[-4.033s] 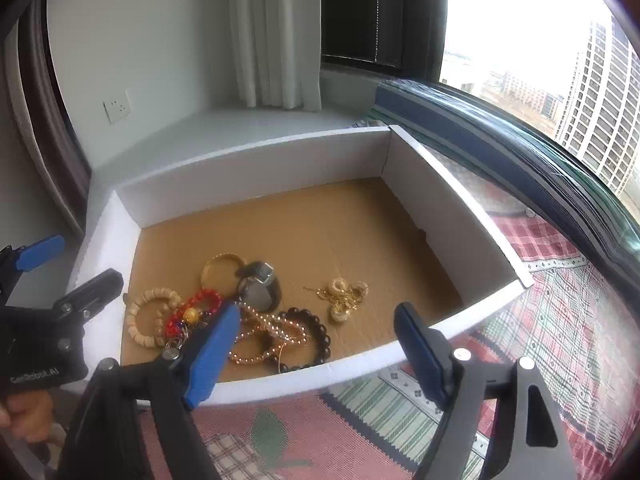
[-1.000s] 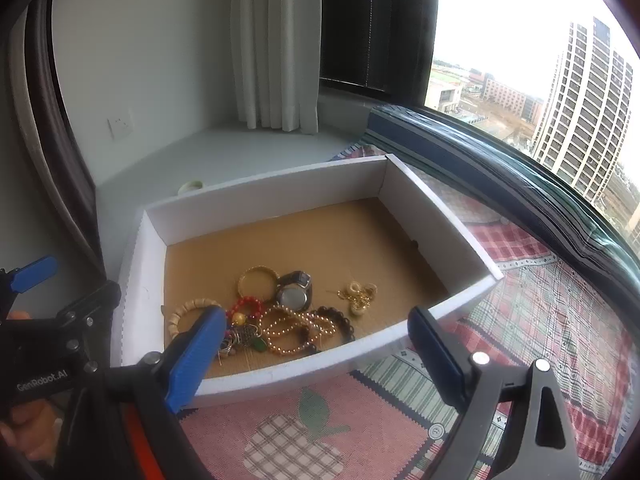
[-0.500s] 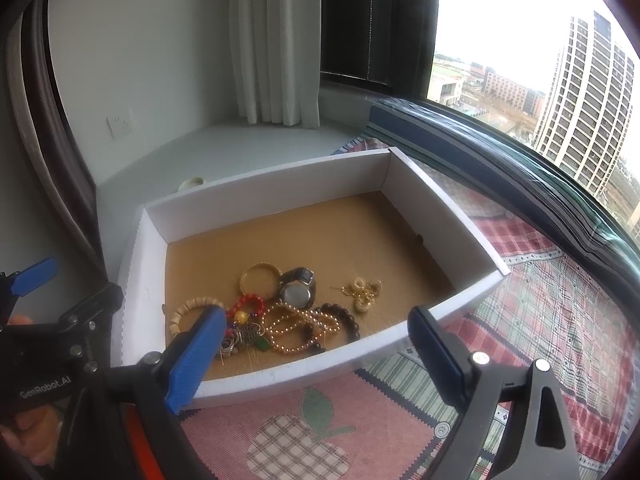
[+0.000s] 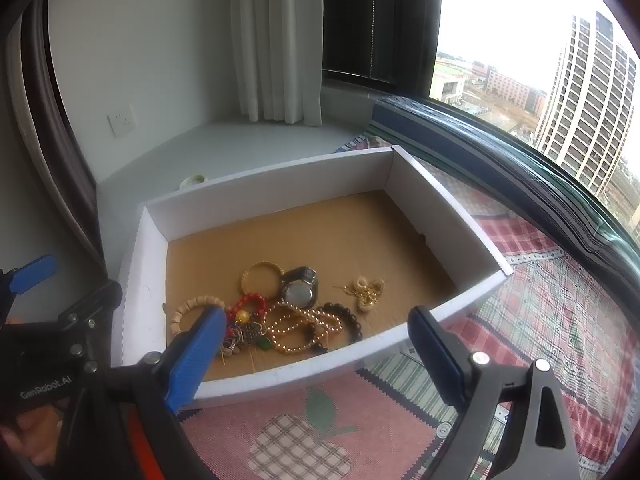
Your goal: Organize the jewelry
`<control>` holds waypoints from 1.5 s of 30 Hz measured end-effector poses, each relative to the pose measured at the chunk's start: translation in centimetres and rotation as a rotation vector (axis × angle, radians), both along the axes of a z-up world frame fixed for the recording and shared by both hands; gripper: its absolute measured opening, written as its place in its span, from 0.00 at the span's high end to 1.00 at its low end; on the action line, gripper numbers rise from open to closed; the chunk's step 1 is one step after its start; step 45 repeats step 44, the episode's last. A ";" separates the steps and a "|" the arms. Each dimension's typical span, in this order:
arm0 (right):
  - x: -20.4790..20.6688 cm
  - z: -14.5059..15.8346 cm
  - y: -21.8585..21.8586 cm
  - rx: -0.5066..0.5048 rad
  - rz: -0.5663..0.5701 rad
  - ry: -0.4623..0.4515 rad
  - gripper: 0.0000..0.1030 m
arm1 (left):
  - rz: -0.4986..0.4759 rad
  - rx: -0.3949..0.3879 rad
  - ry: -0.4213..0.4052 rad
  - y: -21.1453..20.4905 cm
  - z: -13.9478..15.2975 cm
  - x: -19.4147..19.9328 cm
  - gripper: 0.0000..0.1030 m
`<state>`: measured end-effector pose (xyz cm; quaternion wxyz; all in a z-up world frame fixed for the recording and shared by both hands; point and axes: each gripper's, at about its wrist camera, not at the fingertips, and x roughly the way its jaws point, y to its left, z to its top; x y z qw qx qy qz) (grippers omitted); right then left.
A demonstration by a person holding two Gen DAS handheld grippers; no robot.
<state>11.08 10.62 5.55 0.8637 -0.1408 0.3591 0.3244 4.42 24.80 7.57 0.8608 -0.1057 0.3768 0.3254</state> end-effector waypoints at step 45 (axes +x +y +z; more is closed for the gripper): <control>0.1 -0.8 0.8 -0.024 0.014 0.016 0.09 | 0.022 0.024 -0.018 0.5 -0.4 -0.1 0.01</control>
